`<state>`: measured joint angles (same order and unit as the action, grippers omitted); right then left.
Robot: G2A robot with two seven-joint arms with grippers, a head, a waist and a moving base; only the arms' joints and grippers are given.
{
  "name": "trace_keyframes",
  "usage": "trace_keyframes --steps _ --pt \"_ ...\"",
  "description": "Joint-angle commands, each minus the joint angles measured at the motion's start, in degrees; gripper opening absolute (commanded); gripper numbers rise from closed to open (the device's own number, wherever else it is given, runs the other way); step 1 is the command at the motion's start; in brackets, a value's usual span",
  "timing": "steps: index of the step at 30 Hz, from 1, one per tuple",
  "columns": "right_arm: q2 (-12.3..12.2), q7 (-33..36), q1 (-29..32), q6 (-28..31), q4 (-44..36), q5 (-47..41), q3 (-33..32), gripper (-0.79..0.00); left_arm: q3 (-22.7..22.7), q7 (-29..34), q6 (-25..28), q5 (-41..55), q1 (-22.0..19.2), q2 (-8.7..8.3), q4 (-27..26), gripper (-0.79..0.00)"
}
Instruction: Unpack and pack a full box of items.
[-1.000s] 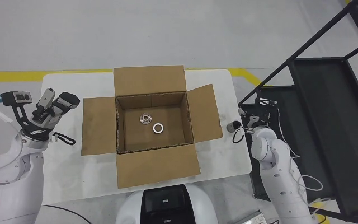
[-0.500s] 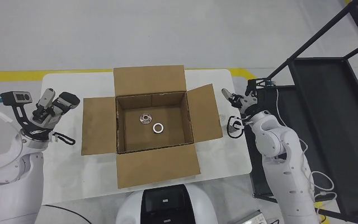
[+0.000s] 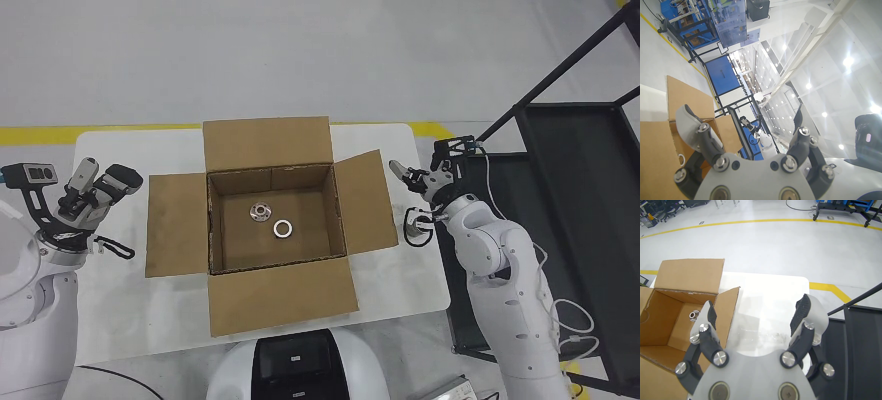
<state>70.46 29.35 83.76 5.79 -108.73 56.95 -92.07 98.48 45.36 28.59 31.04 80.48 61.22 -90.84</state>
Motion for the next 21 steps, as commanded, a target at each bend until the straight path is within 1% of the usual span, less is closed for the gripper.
trace_keyframes --steps 1,12,14,18,21 --pt "0.0 0.0 0.0 0.0 0.0 0.0 0.0 0.0 0.0 0.0 0.0 0.0 0.0 0.0 0.0 0.0" --pt "0.0 -0.13 -0.08 0.51 -0.33 -0.04 0.23 0.0 0.0 0.0 0.0 0.0 0.0 0.0 0.0 0.0" --pt "-0.12 0.8 -1.02 4.03 -1.68 0.31 1.86 0.0 0.0 0.0 0.0 0.0 0.0 0.0 0.0 0.0" --pt "-0.36 4.48 -5.06 11.44 -4.11 -0.57 5.57 0.0 0.0 0.0 0.0 0.0 0.0 0.0 0.0 0.0" --pt "-0.42 7.26 -7.53 16.29 -4.75 -2.42 9.25 0.0 0.0 0.0 0.0 0.0 0.0 0.0 0.0 0.0"
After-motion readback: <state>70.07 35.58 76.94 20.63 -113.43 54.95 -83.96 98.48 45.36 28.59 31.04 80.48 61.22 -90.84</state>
